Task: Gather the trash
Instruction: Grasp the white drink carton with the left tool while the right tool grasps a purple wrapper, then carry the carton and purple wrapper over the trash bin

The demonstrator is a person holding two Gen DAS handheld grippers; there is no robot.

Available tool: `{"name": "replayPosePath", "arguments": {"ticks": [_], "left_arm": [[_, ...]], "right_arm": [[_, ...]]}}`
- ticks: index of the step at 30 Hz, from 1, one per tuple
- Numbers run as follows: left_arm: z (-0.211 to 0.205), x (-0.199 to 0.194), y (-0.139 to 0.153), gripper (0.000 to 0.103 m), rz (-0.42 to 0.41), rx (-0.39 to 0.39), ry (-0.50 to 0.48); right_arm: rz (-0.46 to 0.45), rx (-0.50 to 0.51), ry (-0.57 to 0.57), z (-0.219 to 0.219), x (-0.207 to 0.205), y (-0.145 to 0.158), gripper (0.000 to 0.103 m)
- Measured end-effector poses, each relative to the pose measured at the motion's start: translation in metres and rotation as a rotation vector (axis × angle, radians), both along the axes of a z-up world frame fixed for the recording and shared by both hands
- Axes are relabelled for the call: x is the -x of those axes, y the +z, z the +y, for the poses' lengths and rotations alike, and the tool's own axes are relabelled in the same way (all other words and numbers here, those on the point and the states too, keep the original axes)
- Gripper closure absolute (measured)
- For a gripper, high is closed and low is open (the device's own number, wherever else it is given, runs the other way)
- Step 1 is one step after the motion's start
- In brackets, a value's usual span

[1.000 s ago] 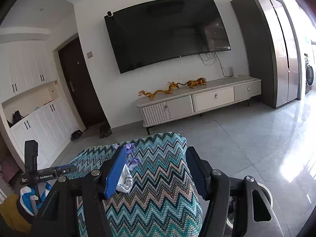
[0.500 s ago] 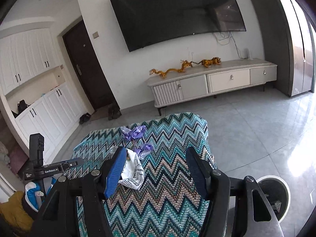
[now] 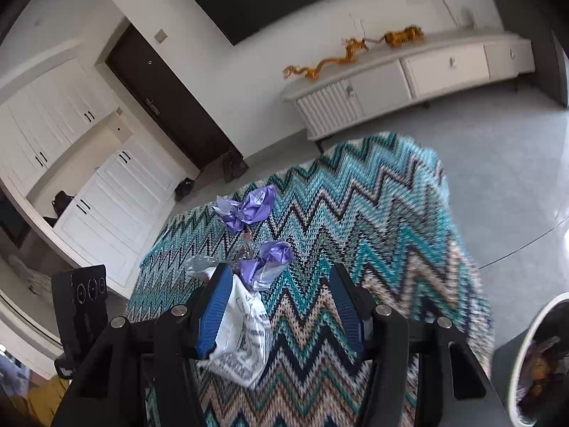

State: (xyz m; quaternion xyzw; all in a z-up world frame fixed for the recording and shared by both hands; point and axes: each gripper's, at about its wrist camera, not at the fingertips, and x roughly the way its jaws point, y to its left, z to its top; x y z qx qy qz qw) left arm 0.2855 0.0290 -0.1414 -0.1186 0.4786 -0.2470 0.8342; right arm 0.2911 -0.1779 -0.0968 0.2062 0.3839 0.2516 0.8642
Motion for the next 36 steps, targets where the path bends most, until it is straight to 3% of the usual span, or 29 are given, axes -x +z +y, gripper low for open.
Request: {"name": "replayPosePath", "arguments": {"ticks": [5,11,15,18,26,36], "left_arm": [[-0.002,-0.006,-0.020,0.070,0.036,0.021,-0.018],[0.005,-0.002,-0.028,0.078,0.008,0.077,-0.014],[0.009,0.002,-0.031,0.082,-0.001,0.099,-0.006],[0.010,0.008,-0.028,0.084,-0.006,0.098,-0.004],[0.022,0.043,-0.007,0.087,-0.033,0.108,0.014],[0.035,0.109,0.042,0.087,-0.129,0.114,0.019]], "right_arm": [[0.071,-0.067,0.035,0.020,-0.036,-0.032,0.049],[0.116,-0.121,0.064,0.041,-0.062,-0.052,0.050],[0.140,-0.142,0.097,0.049,-0.065,-0.062,0.075],[0.140,-0.157,0.083,0.046,-0.063,-0.065,0.078],[0.075,-0.138,-0.009,0.016,-0.032,-0.040,0.078],[-0.020,-0.071,-0.085,-0.022,0.051,0.008,0.078]]}}
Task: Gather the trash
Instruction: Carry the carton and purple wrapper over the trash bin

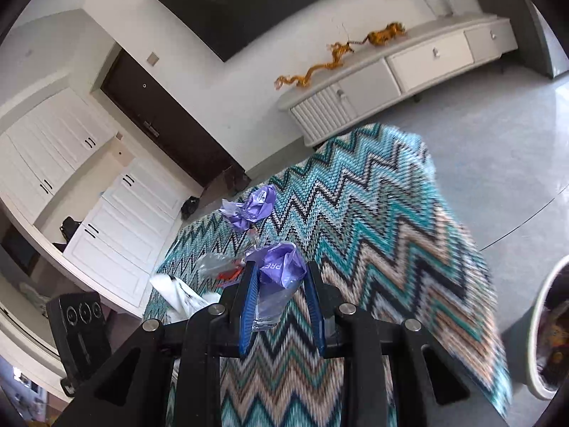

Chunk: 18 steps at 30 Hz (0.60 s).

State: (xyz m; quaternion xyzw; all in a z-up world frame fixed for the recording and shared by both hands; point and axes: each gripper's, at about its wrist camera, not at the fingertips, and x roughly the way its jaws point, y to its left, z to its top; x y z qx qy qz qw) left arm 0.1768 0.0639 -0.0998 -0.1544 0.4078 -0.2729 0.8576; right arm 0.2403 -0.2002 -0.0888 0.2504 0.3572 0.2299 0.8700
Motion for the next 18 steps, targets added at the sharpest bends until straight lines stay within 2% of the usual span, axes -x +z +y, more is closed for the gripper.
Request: {"name": "replayPosePath", "arguments": {"ticks": [12,18], "left_arm": [[-0.003,0.062,0.069,0.087,-0.126,0.007,0.012],[-0.014,0.084,0.096,0.087,-0.173,-0.014,0.009]], "right_arm": [[-0.152,0.073,-0.058,-0.019,0.103,0.066,0.078],[-0.217,0.112,-0.088,-0.034,0.146,0.084,0.078]]}}
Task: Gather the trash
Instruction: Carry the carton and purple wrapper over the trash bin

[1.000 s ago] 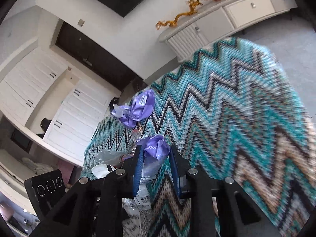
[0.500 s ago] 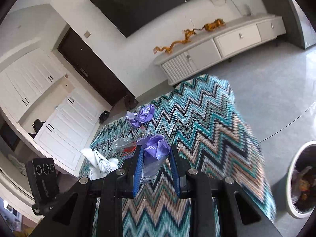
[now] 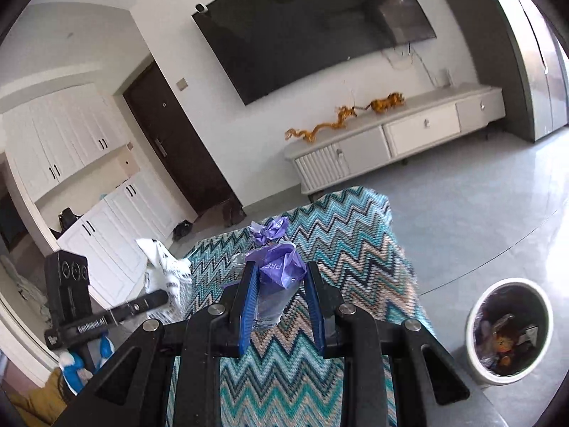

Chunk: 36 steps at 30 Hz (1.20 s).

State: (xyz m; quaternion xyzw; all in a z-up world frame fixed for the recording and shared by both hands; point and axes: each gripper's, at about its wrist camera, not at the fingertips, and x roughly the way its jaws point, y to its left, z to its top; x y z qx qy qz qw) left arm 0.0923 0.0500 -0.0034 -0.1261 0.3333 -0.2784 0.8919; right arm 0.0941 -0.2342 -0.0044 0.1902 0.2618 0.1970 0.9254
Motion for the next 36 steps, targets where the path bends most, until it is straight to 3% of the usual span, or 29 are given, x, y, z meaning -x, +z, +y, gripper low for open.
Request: {"name": "replayPosePath", "arguments": {"ticks": [8,16,26,36], "left_arm": [[-0.058,-0.008,0.005,0.087,0.025,-0.090,-0.068],[-0.173,-0.043,-0.015,0.087,0.081,-0.234,-0.213],[-0.335,-0.116,-0.078,0.086,0.187,-0.368,-0.347],[-0.432,-0.167,-0.159,0.085,0.278,-0.445,-0.388]], "right_arm": [[-0.021,0.003,-0.117,-0.057,0.035,-0.012,0.078],[0.064,-0.021,-0.292,-0.145,0.042,-0.061,0.078],[0.229,-0.005,-0.446,-0.243,0.016,-0.140,0.078],[0.380,0.031,-0.495,-0.286,-0.034,-0.215,0.076]]}}
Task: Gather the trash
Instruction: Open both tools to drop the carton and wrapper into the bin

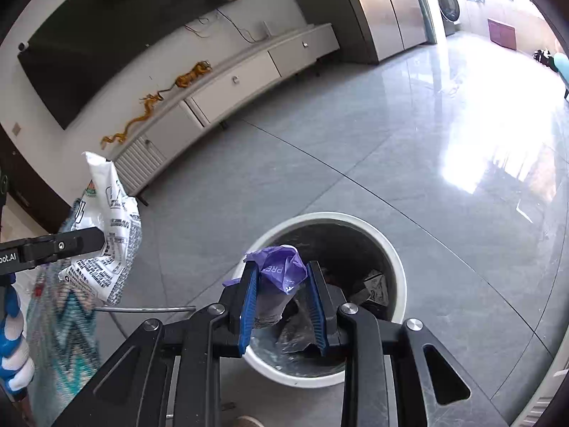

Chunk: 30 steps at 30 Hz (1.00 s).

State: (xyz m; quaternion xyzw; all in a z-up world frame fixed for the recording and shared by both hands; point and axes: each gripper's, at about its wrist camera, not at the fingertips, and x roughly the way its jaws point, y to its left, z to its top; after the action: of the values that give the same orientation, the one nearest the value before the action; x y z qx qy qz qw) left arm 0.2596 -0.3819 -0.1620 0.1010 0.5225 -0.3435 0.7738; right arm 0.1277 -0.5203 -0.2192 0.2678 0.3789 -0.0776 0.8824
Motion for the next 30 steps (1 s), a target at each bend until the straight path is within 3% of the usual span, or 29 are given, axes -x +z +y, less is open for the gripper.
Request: {"name": "replayPosePath", "arguments": {"ticks": [8,12,18,22,25,30], "left_arm": [[-0.035,-0.013,-0.042,0.083,0.068,-0.032,-0.015],[-0.039,-0.013,-0.048,0.058,0.089,-0.002,-0.007],[-0.030,-0.011,-0.039,0.058,0.088,0.030,0.008],[-0.015,-0.004,-0.019,0.058,0.031,0.057,0.030],[0.004,0.005,0.004,0.058,-0.052,0.093,0.057],[0.044,0.025,0.048,0.058,-0.227,0.145,0.128]], "right_arm": [[0.073,0.028,-0.013,-0.008,-0.020,-0.027,0.076],[0.097,0.038,-0.025,-0.010,-0.022,-0.033,0.063],[0.112,0.063,-0.038,-0.012,-0.013,-0.032,0.050],[0.092,0.061,-0.068,-0.013,-0.006,-0.019,0.034],[0.064,0.082,-0.081,-0.007,0.004,-0.001,0.021],[0.018,0.171,-0.095,0.012,0.020,0.039,0.010]]}}
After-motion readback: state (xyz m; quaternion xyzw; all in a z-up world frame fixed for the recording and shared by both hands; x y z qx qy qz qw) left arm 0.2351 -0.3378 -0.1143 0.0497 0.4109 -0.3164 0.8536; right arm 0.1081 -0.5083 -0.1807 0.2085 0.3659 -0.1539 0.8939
